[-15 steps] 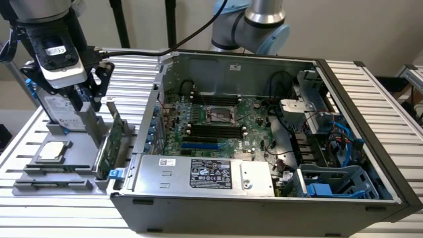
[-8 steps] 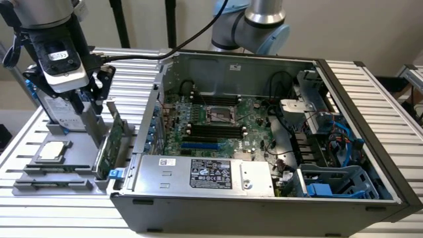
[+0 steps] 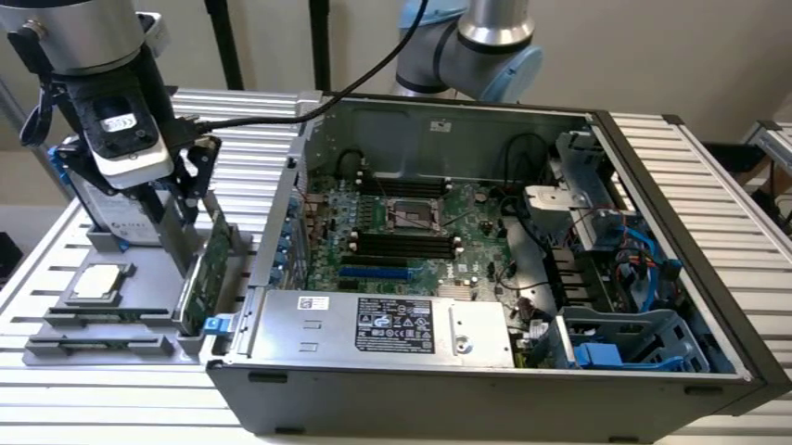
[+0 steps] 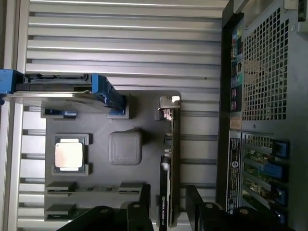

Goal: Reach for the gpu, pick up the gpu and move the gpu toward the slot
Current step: 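Pick up the gpu and move the gpu toward the slot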

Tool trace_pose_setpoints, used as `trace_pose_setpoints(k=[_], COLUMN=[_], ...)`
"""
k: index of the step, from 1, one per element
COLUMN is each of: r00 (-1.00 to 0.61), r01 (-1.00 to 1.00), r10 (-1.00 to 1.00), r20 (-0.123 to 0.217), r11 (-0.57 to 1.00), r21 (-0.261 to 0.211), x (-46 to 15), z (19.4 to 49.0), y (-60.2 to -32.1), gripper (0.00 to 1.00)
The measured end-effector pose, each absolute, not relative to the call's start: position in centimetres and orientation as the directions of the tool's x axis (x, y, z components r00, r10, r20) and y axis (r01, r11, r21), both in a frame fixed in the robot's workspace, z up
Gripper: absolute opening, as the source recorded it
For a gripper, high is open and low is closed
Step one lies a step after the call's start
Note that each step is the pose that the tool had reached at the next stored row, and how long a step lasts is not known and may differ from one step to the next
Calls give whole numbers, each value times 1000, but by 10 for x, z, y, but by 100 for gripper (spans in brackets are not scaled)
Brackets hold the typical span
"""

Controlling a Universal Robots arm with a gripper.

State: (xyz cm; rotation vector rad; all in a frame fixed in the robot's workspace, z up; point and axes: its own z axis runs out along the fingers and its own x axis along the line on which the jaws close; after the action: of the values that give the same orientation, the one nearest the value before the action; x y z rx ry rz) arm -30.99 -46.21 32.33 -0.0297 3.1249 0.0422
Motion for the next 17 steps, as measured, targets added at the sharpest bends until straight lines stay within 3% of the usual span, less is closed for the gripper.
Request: trace_pose_setpoints(k=[17], r00=[-999], r01=[-9], r10=[-8], r20=[-41], r11=[1000], r21=[19], x=[-316], z=[293], y=[-463], gripper=[42])
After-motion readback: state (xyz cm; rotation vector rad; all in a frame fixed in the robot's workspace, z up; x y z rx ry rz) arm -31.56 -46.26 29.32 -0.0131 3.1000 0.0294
